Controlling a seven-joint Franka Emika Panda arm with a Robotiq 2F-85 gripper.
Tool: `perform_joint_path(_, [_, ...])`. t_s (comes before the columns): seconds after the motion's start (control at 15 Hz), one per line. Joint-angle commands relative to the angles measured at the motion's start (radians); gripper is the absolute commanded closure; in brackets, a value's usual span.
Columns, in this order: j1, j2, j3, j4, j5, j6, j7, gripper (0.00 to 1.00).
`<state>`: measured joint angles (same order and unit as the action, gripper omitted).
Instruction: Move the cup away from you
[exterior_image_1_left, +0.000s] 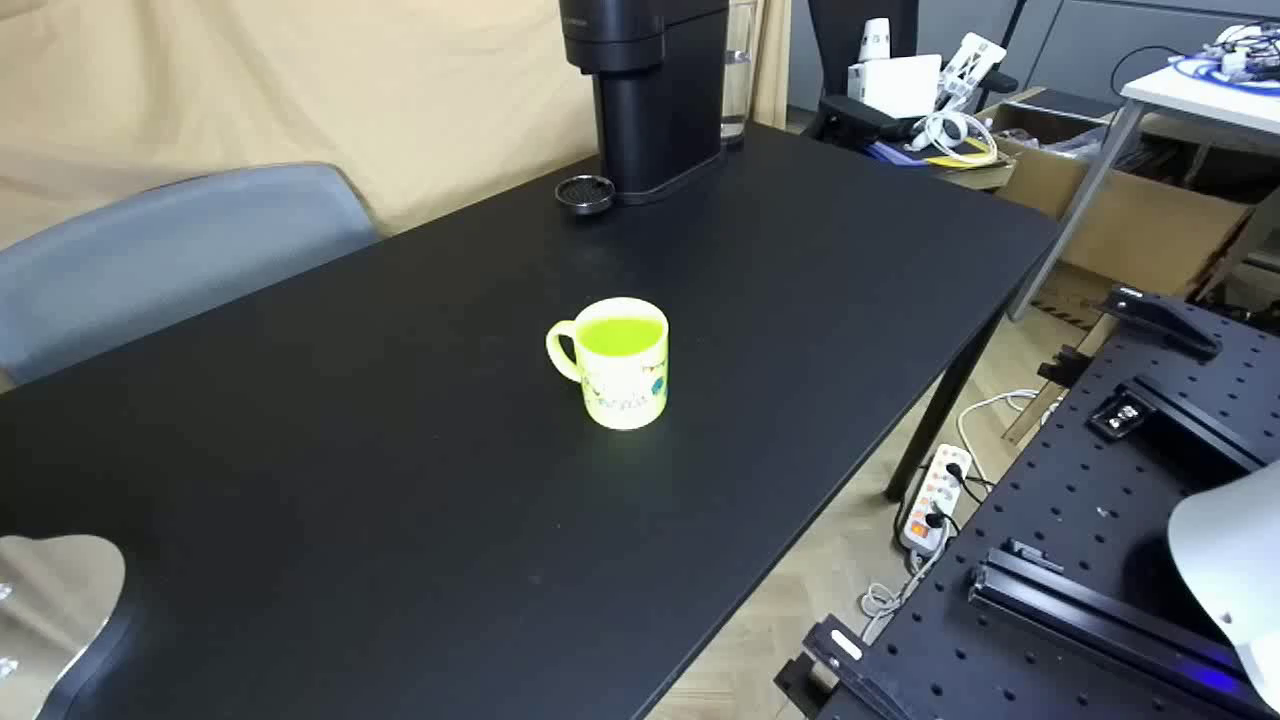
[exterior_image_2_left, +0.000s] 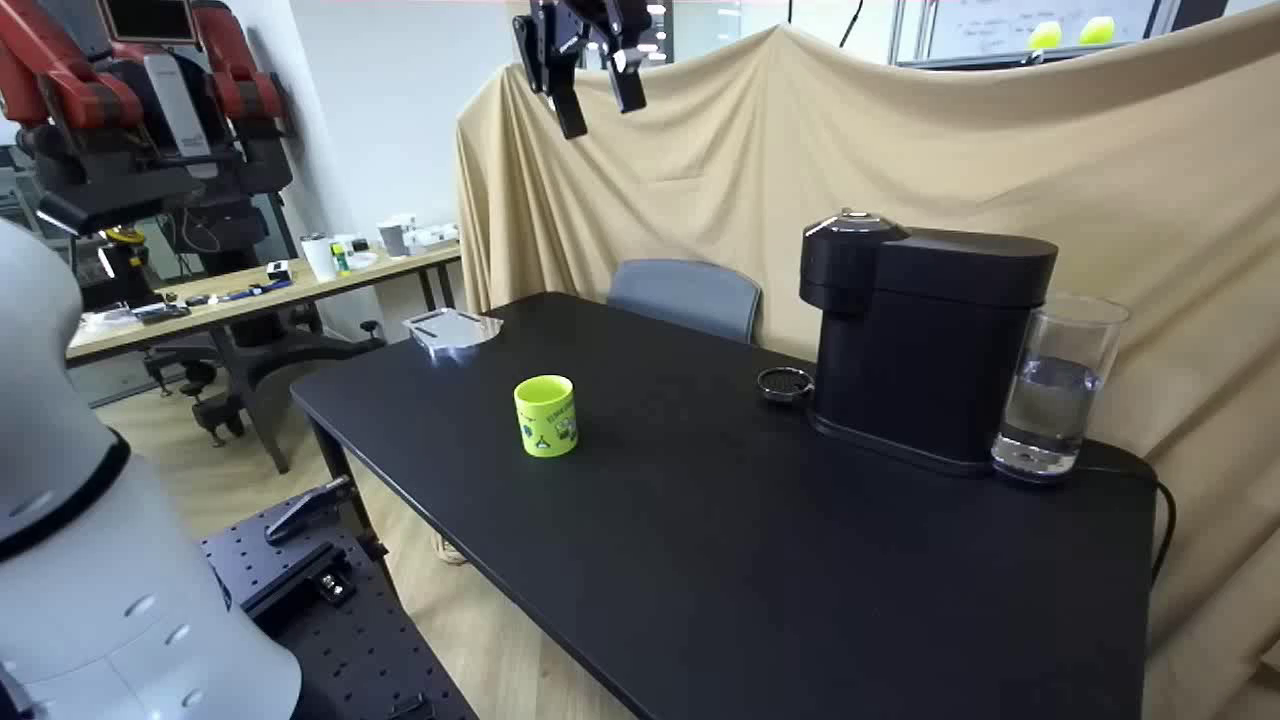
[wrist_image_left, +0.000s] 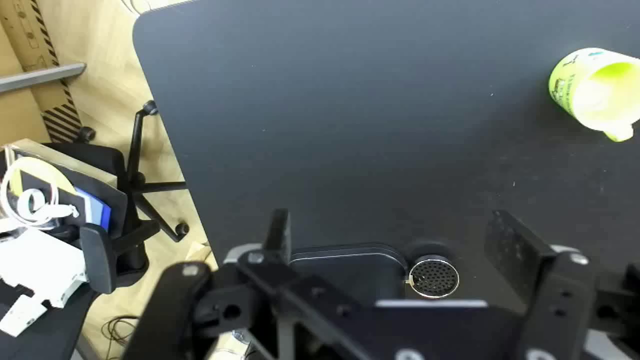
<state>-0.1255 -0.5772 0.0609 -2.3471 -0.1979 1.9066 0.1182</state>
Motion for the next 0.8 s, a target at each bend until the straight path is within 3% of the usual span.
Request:
perform_joint_path(0.0, [0.020,0.002,-0.015,0.002,-0.010,-0.003,0.009,0.00])
perform_joint_path(0.6, [0.020,0.001,-0.015,0.002,-0.010,-0.001,0.009,0.00])
perform_joint_path(0.73, [0.044,0.013,-0.022,-0.015,0.019,0.052,-0.010,0.00])
